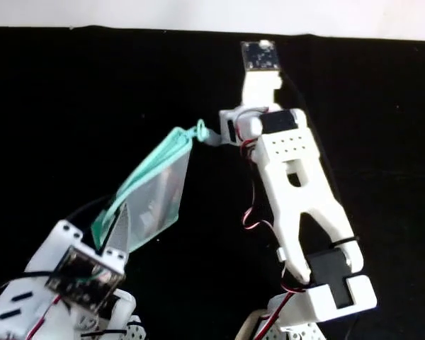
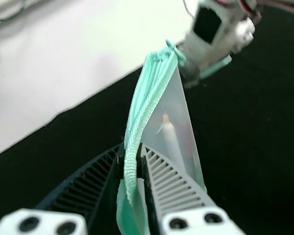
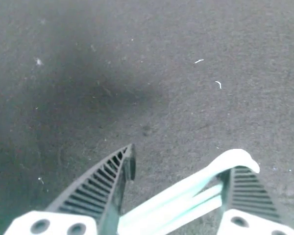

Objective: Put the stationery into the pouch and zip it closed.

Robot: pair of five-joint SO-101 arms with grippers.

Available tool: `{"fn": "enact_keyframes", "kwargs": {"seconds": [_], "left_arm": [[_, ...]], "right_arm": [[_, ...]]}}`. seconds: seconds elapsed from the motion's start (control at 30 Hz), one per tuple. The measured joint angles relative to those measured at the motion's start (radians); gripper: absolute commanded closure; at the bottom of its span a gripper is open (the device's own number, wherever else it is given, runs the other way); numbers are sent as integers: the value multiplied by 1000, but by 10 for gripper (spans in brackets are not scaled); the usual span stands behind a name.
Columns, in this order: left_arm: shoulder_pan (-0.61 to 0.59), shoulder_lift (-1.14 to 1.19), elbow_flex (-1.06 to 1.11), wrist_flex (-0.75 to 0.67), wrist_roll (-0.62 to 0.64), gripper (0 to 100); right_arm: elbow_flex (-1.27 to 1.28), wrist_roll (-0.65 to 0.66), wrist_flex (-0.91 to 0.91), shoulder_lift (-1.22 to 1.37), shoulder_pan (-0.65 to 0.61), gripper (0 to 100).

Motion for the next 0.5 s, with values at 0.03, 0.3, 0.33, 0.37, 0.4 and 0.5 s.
{"fn": "enact_keyframes", "kwargs": {"seconds": [0.03, 0.3, 0.33, 0.37, 0.4, 0.5], "left_arm": [[-6, 0, 32, -44, 0, 993], [-206, 0, 239, -390, 2, 993], [-229, 3, 249, -419, 2, 993], [-247, 3, 256, -443, 2, 993], [-264, 3, 259, -463, 2, 993], [-301, 3, 264, -511, 2, 993]], "right_arm": [[-5, 0, 0, 9, -5, 656], [-77, 0, -8, 14, -55, 656], [-81, 0, -8, 14, -61, 656], [-83, 0, -8, 14, -69, 656], [-83, 0, -8, 14, -75, 656], [-81, 0, 21, 17, -91, 656]]}}
